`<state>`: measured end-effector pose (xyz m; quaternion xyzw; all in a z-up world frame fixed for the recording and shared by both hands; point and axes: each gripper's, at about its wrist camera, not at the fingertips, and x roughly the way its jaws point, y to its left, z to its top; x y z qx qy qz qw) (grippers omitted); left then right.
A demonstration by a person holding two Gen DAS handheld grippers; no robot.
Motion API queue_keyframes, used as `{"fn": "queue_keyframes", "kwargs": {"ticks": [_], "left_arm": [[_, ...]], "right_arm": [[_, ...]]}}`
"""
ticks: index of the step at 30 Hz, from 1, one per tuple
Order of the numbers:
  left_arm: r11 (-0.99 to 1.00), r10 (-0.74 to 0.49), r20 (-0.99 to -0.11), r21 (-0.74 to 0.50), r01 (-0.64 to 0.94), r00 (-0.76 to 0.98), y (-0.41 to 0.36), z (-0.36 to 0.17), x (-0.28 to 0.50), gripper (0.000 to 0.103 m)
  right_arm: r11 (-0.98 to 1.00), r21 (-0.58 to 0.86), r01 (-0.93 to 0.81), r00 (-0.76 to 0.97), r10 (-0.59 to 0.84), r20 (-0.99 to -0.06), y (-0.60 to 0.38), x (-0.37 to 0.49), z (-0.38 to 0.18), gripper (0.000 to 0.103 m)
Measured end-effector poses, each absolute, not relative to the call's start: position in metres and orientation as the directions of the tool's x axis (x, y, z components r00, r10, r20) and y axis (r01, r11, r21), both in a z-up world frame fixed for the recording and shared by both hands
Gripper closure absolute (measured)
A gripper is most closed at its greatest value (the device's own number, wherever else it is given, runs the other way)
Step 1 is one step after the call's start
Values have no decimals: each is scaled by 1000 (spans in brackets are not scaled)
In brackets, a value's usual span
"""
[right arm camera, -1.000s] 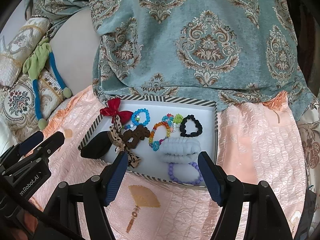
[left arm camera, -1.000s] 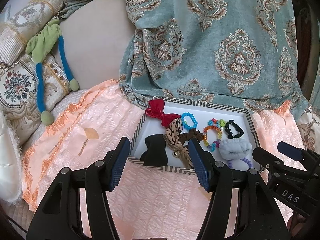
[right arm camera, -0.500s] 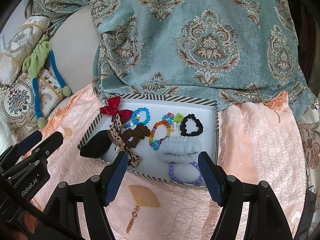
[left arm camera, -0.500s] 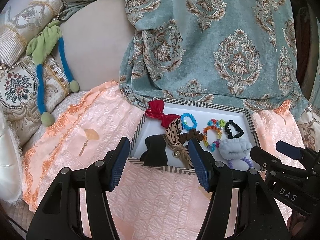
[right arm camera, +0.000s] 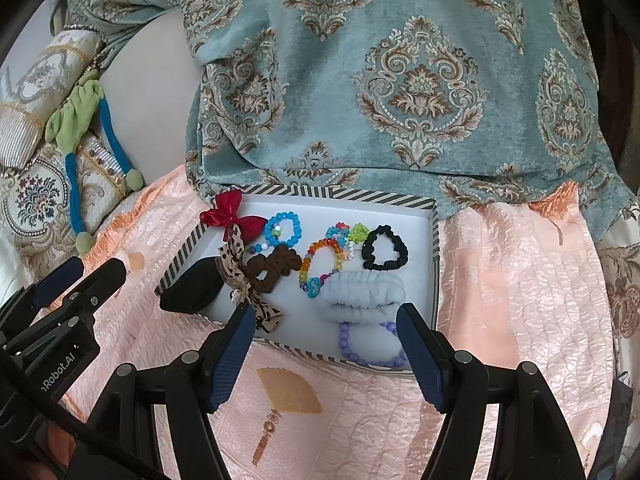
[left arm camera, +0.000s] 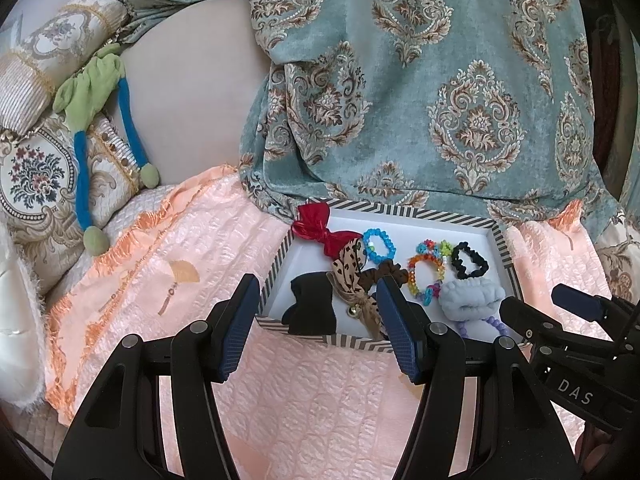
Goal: Organize jewelry
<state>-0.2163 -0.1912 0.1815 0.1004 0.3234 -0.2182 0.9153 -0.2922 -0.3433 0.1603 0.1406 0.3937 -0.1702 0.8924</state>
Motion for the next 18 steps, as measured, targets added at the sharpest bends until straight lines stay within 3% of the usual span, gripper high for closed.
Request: {"fn": "queue_keyframes", "kwargs": {"ticks": [18], "left_arm": [[876, -351, -615, 50, 479, 706, -191, 182, -224, 42]], "right_arm": [[893, 127, 432, 634, -200, -747, -353, -301, 162, 33]]}}
